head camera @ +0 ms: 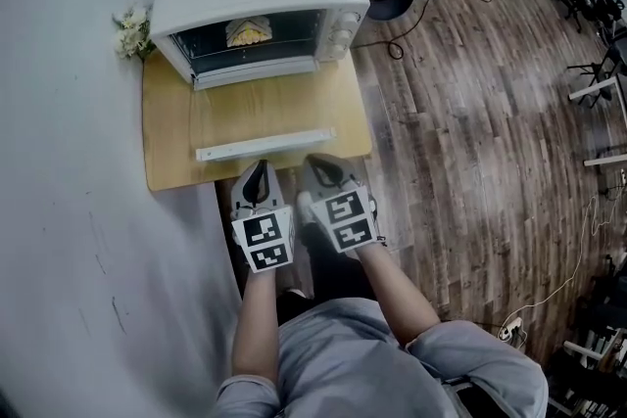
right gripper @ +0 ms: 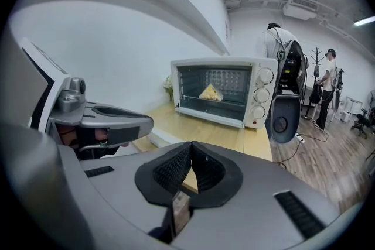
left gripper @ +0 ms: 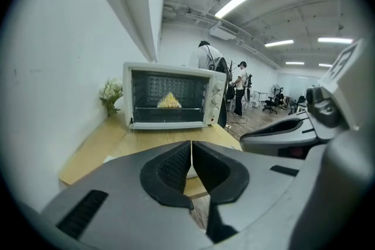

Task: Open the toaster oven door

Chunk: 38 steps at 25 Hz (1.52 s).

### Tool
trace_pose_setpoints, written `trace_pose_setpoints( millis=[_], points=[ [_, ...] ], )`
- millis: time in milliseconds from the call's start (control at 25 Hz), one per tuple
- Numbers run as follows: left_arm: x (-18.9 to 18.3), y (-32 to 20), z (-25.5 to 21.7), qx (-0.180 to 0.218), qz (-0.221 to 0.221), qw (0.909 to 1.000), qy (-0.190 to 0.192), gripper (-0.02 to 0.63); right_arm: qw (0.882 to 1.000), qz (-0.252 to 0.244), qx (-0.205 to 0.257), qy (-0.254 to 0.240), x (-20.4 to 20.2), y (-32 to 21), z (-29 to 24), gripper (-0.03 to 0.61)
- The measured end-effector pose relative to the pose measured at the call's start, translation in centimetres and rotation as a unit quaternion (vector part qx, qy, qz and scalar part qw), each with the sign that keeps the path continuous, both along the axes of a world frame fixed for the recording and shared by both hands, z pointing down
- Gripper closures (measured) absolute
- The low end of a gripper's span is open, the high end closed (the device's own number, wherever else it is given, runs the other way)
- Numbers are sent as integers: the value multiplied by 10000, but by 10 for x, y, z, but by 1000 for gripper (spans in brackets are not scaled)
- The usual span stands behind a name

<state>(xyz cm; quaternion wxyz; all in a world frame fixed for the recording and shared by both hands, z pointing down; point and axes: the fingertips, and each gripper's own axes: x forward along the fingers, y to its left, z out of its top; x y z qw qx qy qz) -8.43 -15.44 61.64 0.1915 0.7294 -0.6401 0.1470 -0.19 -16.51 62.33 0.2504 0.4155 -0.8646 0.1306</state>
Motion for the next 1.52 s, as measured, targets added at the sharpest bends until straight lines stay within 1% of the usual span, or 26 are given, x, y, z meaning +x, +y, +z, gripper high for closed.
trace_pose_setpoints(
  millis=[120, 280, 480, 680, 880, 1040, 1320, 1520],
  points=[
    [-1, 2, -33, 180, -23, 9998, 21, 606, 9997, 71, 184, -175, 2, 1, -36, 578],
    [-5, 5, -79, 473, -79, 9988, 47, 606, 9975, 138, 558, -420, 0, 3, -88, 578],
    [-13, 11, -129, 814, -131, 9966, 91, 606, 9914, 170, 1053, -754, -10, 14, -148, 578],
    [-16, 19, -171, 1137, -135, 9934, 116, 606, 9849, 183, 1407, -992, -15, 23, -190, 578],
    [-22, 29, -202, 1428, -141, 9896, 135, 606, 9804, 258, 1623, -1084, -16, 32, -218, 578],
    [-21, 35, -219, 1611, -38, 9869, 10, 606, 9765, 289, 1788, -1169, -13, 37, -237, 578],
    [-25, 37, -224, 1725, 44, 9850, -34, 606, 9743, 434, 1821, -1254, -11, 36, -239, 578],
    [-31, 36, -226, 1735, 37, 9848, -21, 606, 9734, 379, 1889, -1243, -20, 37, -244, 580]
  ],
)
